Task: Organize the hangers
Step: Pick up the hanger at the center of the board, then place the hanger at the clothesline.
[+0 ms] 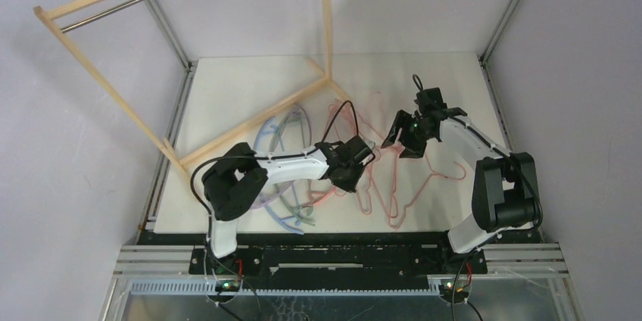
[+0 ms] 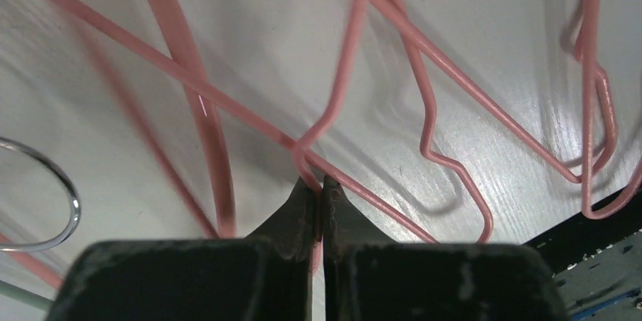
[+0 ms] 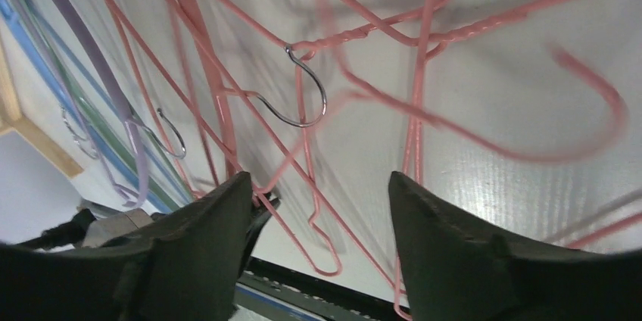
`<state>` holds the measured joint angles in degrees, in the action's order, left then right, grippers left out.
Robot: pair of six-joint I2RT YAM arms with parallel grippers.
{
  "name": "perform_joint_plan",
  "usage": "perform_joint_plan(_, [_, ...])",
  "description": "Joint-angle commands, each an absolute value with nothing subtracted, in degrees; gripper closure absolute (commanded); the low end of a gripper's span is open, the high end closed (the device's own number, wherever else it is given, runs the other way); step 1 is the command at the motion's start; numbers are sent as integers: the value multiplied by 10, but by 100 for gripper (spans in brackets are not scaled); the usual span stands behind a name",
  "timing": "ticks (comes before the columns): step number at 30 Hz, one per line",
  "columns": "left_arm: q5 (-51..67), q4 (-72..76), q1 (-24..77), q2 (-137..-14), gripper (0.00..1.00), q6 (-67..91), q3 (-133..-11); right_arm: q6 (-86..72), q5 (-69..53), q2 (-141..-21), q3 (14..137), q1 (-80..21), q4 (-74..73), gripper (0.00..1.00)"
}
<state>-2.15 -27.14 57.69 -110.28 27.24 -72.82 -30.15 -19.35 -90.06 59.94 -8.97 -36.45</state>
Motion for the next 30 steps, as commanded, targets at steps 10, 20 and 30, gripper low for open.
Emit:
perform_joint_plan(10, [-56, -412, 516, -947, 100, 214, -829, -305, -159, -831, 600, -81, -375, 18])
perform_joint_plan(20, [-24, -415, 387, -804, 100, 266, -797, -331, -93, -674, 594, -38, -342, 0])
perform_joint_plan(30, [47, -135, 257, -687, 100, 402, -698, -315, -109, -702, 598, -30, -361, 1])
